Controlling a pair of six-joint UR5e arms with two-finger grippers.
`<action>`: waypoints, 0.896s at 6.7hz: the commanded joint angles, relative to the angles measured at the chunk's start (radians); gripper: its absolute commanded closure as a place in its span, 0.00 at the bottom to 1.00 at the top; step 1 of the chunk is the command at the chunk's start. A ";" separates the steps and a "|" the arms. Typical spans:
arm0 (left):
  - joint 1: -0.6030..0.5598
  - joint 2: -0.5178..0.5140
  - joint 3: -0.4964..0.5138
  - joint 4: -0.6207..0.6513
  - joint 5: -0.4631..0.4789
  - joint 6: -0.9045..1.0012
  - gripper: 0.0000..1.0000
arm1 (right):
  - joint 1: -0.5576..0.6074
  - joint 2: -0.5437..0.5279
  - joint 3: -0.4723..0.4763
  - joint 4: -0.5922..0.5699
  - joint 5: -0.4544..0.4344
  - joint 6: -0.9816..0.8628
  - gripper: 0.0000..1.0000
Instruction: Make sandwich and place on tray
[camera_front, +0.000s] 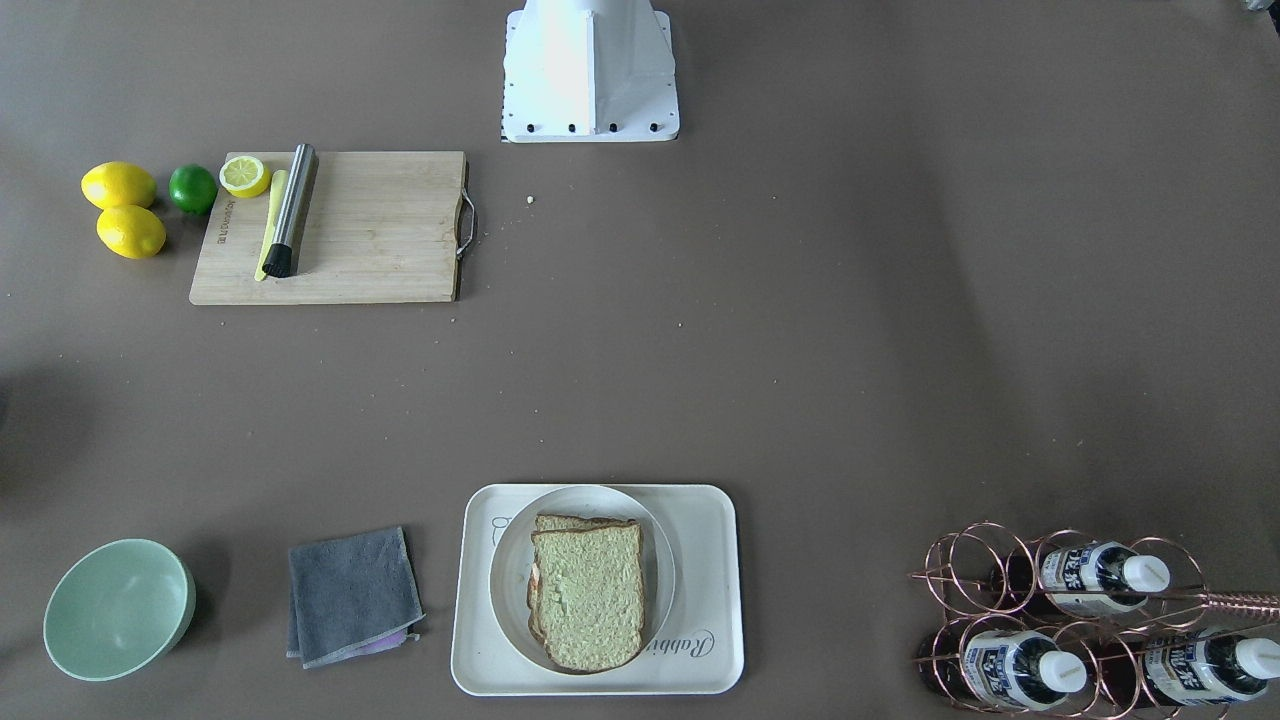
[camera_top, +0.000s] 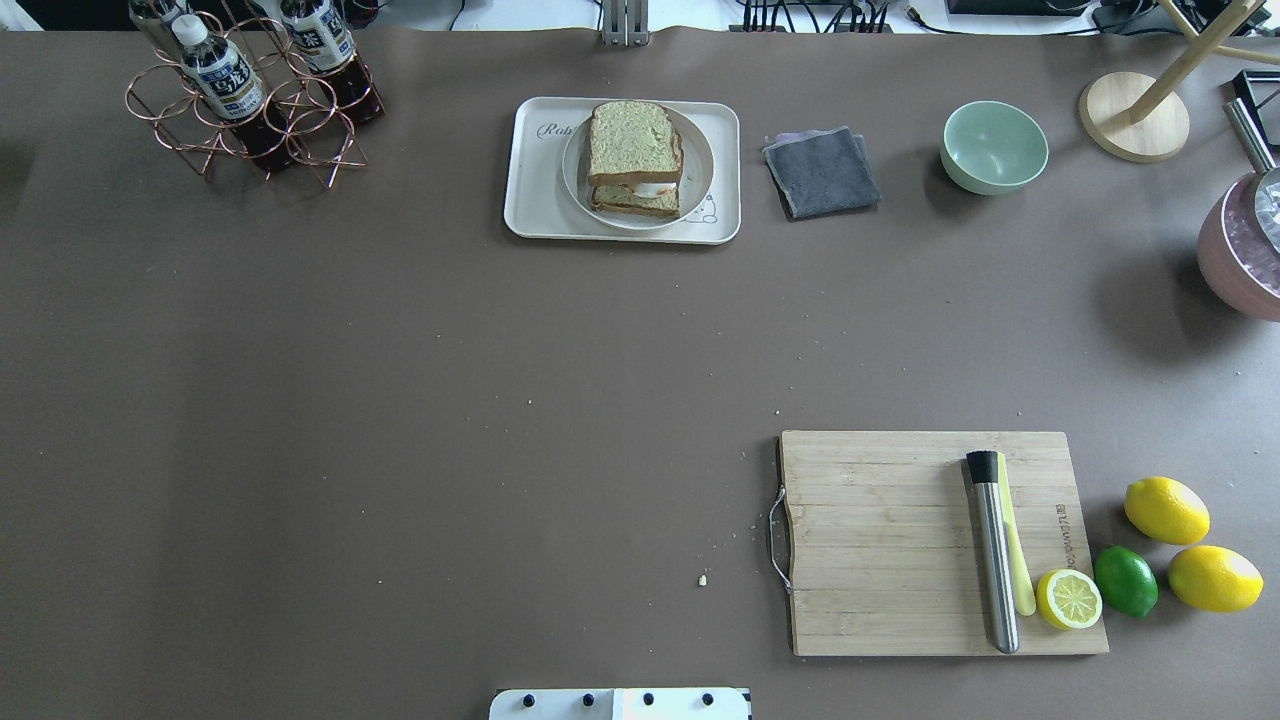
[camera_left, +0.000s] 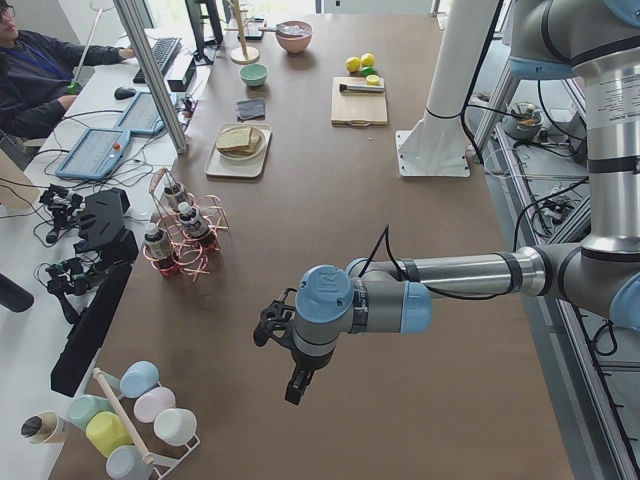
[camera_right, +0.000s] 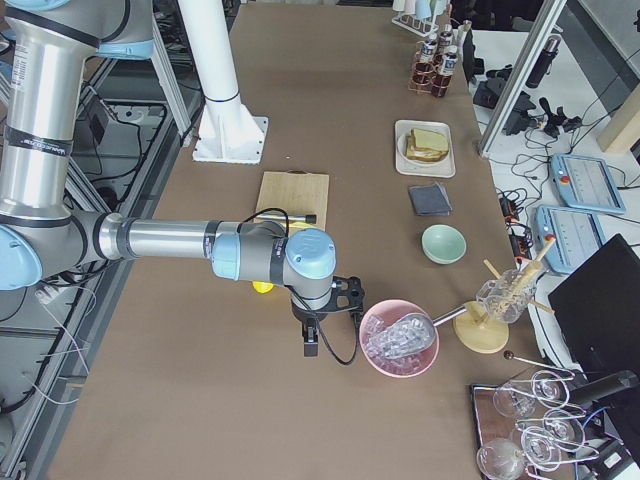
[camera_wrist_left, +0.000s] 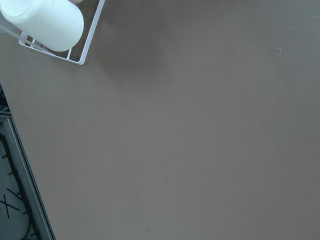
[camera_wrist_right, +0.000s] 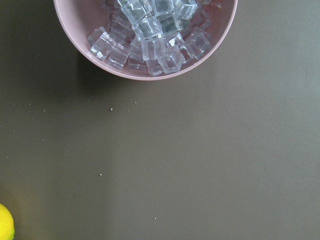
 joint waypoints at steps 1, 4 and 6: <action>0.000 0.004 0.001 -0.001 -0.005 -0.034 0.03 | 0.000 0.006 0.005 0.000 0.037 0.070 0.00; 0.000 0.011 0.005 -0.002 -0.005 -0.031 0.03 | 0.000 -0.002 0.000 0.001 0.030 0.060 0.00; 0.000 0.011 0.005 -0.002 -0.005 -0.031 0.03 | 0.000 -0.005 0.000 0.001 0.031 0.058 0.00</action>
